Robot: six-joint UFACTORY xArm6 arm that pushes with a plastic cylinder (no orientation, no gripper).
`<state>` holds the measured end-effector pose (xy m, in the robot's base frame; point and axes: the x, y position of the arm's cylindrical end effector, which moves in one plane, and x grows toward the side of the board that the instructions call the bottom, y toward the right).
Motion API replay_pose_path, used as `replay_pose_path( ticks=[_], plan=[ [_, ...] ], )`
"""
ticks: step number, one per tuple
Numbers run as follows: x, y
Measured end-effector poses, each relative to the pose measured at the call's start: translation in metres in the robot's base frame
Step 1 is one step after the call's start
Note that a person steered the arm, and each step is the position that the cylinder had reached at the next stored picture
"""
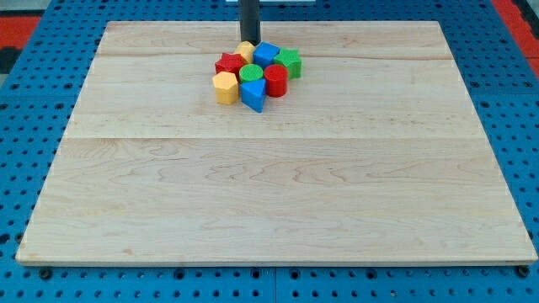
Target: Push the heart into the green circle
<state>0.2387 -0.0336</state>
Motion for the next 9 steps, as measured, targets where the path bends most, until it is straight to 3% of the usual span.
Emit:
replay_pose_path(
  ticks=[2,4,6,8,9],
  plan=[
    [0.015,-0.004],
    [0.012,-0.044],
    [0.072,-0.025],
    [0.015,-0.032],
    [0.03,-0.009]
  ],
)
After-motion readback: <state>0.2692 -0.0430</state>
